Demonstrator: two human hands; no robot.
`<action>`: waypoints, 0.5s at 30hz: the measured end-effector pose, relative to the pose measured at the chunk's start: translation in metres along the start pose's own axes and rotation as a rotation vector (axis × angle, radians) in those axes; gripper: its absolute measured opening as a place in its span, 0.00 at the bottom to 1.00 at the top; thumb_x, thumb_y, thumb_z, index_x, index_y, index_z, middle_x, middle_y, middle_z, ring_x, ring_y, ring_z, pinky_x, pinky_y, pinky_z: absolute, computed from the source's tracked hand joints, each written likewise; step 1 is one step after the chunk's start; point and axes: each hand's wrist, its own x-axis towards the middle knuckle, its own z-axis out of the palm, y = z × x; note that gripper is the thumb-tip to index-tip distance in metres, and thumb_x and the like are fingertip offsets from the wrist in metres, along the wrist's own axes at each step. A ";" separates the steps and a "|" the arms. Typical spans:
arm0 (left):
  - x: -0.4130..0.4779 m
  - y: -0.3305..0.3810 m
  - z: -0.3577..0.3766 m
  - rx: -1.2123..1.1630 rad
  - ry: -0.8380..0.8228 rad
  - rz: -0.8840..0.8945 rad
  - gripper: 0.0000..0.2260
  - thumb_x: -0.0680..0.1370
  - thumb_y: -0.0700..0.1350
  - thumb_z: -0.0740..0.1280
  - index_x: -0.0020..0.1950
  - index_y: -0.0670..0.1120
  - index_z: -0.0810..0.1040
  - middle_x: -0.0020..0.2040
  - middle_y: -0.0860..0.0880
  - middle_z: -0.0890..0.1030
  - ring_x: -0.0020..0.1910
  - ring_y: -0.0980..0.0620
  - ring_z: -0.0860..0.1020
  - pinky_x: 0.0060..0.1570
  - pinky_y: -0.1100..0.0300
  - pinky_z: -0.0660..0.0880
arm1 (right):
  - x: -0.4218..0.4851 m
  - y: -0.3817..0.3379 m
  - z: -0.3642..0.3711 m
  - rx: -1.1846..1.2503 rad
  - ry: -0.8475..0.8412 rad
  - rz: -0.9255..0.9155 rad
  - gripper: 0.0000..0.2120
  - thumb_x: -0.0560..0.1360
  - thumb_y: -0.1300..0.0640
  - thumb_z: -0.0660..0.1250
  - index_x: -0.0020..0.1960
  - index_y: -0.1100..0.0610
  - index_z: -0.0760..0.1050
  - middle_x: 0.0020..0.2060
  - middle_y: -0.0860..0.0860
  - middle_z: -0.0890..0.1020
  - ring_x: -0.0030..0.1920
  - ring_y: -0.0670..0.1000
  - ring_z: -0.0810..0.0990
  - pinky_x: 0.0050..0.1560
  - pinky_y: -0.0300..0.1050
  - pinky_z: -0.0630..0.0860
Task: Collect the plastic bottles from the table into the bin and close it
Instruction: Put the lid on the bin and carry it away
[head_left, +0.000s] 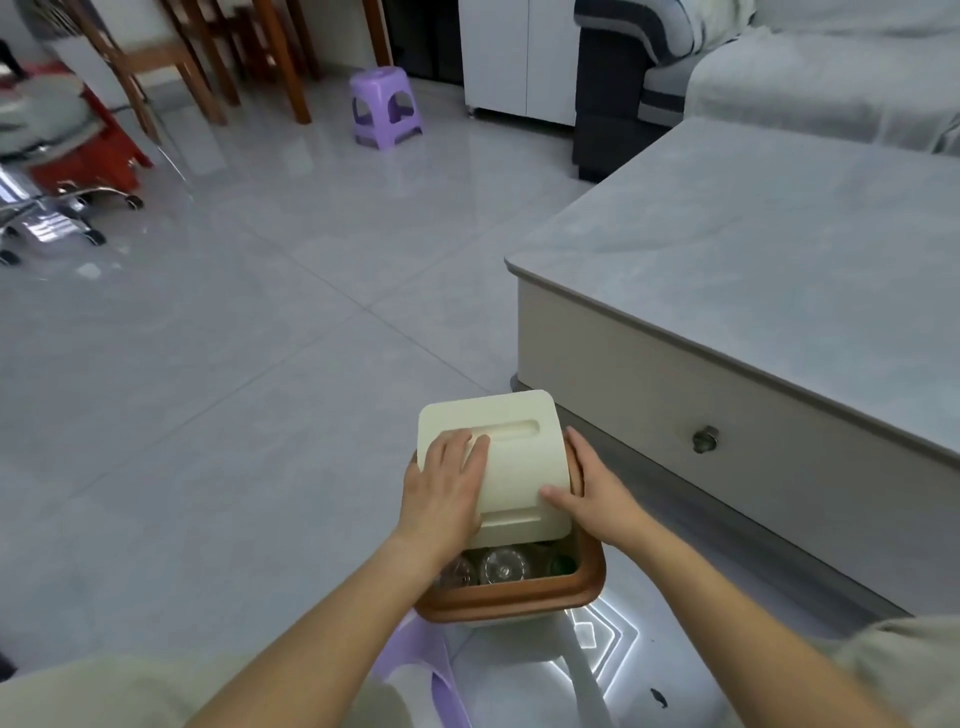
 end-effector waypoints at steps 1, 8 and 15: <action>-0.002 -0.002 0.005 0.003 0.006 0.014 0.41 0.58 0.50 0.77 0.69 0.47 0.66 0.68 0.44 0.69 0.65 0.42 0.71 0.52 0.44 0.77 | -0.001 0.000 0.001 -0.027 -0.027 -0.002 0.41 0.73 0.54 0.69 0.76 0.50 0.46 0.70 0.48 0.67 0.65 0.49 0.69 0.62 0.44 0.67; -0.028 -0.026 0.034 -0.559 -0.015 -0.412 0.53 0.61 0.60 0.76 0.76 0.51 0.47 0.76 0.45 0.54 0.74 0.43 0.56 0.69 0.48 0.64 | -0.011 0.024 0.026 -0.347 -0.125 0.133 0.52 0.67 0.50 0.70 0.74 0.44 0.33 0.64 0.55 0.72 0.54 0.55 0.76 0.54 0.48 0.75; -0.038 -0.041 0.037 -0.918 -0.084 -0.618 0.43 0.68 0.41 0.72 0.76 0.50 0.49 0.61 0.56 0.65 0.60 0.46 0.72 0.50 0.56 0.71 | -0.012 0.020 0.037 -0.409 -0.063 0.162 0.38 0.72 0.56 0.62 0.75 0.52 0.44 0.35 0.48 0.70 0.33 0.46 0.70 0.30 0.38 0.67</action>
